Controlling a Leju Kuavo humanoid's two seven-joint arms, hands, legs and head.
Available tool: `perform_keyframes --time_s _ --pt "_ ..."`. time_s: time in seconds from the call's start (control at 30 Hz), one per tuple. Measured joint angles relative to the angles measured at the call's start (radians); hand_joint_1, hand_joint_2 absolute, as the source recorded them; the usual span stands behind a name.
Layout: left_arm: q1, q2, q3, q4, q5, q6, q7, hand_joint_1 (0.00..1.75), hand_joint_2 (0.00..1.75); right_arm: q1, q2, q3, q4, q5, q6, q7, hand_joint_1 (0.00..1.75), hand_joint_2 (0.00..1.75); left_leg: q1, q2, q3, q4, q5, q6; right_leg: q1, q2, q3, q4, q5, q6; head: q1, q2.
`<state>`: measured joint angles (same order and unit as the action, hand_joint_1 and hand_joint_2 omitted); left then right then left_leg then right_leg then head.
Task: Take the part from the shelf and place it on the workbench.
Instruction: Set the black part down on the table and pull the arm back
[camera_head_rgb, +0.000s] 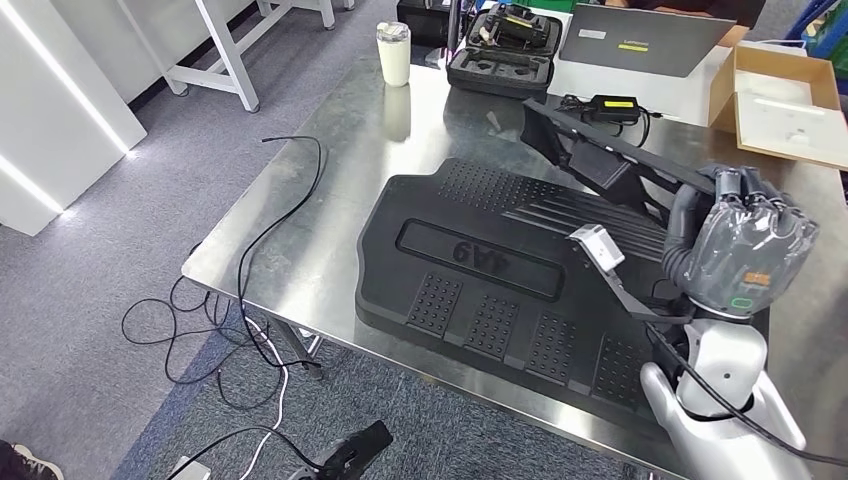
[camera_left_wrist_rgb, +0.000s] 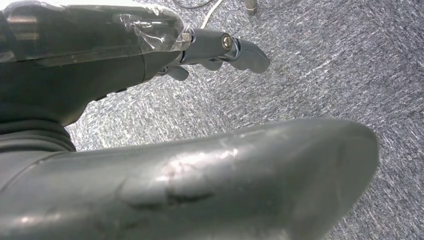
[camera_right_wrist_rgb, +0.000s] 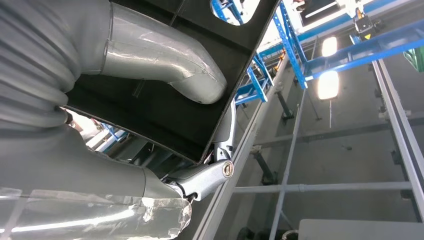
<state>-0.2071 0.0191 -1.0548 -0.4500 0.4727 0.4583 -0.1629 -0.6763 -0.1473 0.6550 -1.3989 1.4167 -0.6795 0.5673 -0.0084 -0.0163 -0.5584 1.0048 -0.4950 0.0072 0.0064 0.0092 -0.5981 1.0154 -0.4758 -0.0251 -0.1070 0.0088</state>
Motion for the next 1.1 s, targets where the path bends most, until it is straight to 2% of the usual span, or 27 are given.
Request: perform_keyframes --time_s 0.33,0.57,0.63,0.7,0.77,0.8,0.83,0.9,0.93,1.07,1.1 --pt "0.000 0.000 0.000 -0.005 0.000 0.001 0.000 0.00 0.00 0.006 -0.016 0.000 0.003 0.005 0.001 0.003 1.75 1.75 0.000 0.000 0.000 0.000 0.000 0.000 0.000 0.000 0.000 0.000 0.000 0.000 0.000 0.000" --pt "0.005 0.000 0.000 -0.005 0.011 0.011 0.000 0.00 0.00 0.028 -0.041 -0.004 0.003 0.059 0.008 0.025 1.75 1.75 0.000 0.000 0.001 0.000 0.000 0.000 0.000 0.000 0.000 0.000 0.000 0.000 0.000 0.000" --pt "0.006 0.000 0.000 -0.005 0.016 0.015 -0.001 0.00 0.00 0.042 -0.054 -0.012 0.000 0.063 0.009 0.028 1.71 1.75 0.000 0.000 0.001 0.000 0.000 0.000 0.000 0.000 0.000 0.000 0.000 0.000 0.000 0.000" --pt "0.007 0.000 0.000 -0.005 0.019 0.019 -0.002 0.00 0.00 0.058 -0.068 -0.022 -0.006 0.066 0.008 0.029 1.59 1.75 0.000 0.000 0.001 0.000 0.000 0.000 0.000 0.000 0.000 0.000 0.000 0.000 0.000 0.000" --pt "0.007 0.000 0.000 -0.005 0.020 0.020 -0.005 0.00 0.00 0.071 -0.078 -0.029 -0.016 0.068 0.004 0.023 1.57 1.75 0.000 0.000 0.001 0.000 0.000 0.000 0.000 0.000 0.000 0.000 0.000 0.000 0.000 0.000" --pt "0.008 0.000 0.000 -0.005 0.021 0.021 -0.006 0.00 0.00 0.079 -0.082 -0.031 -0.022 0.069 0.000 0.016 1.48 1.75 0.000 0.000 0.001 0.000 0.000 0.001 0.000 0.000 0.001 0.000 0.000 0.000 0.000 0.000" --pt "0.008 0.000 0.000 -0.005 0.022 0.022 -0.007 0.00 0.00 0.088 -0.084 -0.033 -0.028 0.070 -0.002 0.007 1.14 1.75 0.000 0.000 0.001 0.000 0.000 0.001 0.000 0.000 0.001 -0.001 0.000 0.000 0.000 0.000" --pt "0.010 0.000 0.000 -0.005 0.028 0.025 -0.011 0.00 0.00 0.110 -0.087 -0.034 -0.042 0.072 -0.007 -0.007 0.33 1.75 0.000 0.000 0.001 0.000 -0.001 0.000 0.000 0.000 0.001 -0.001 0.000 0.000 0.000 0.000" --pt "0.010 0.000 0.000 -0.005 0.031 0.027 -0.013 0.00 0.00 0.120 -0.087 -0.034 -0.047 0.072 -0.007 -0.011 0.03 1.75 0.000 0.000 0.001 0.000 -0.001 0.000 0.000 0.000 0.001 -0.001 0.000 0.000 0.000 0.000" --pt "0.013 0.000 0.000 -0.005 0.045 0.036 -0.020 0.00 0.00 0.145 -0.089 -0.033 -0.060 0.073 -0.003 -0.012 0.00 1.75 0.000 0.000 0.001 0.000 -0.001 0.000 0.000 0.000 0.001 -0.001 0.000 0.000 0.000 0.000" --pt "0.015 0.000 0.000 -0.005 0.049 0.038 -0.022 0.00 0.00 0.151 -0.089 -0.033 -0.063 0.073 -0.001 -0.011 0.00 1.31 0.000 0.000 0.001 0.000 -0.001 0.000 0.000 0.000 0.001 -0.001 0.000 0.000 0.000 0.000"
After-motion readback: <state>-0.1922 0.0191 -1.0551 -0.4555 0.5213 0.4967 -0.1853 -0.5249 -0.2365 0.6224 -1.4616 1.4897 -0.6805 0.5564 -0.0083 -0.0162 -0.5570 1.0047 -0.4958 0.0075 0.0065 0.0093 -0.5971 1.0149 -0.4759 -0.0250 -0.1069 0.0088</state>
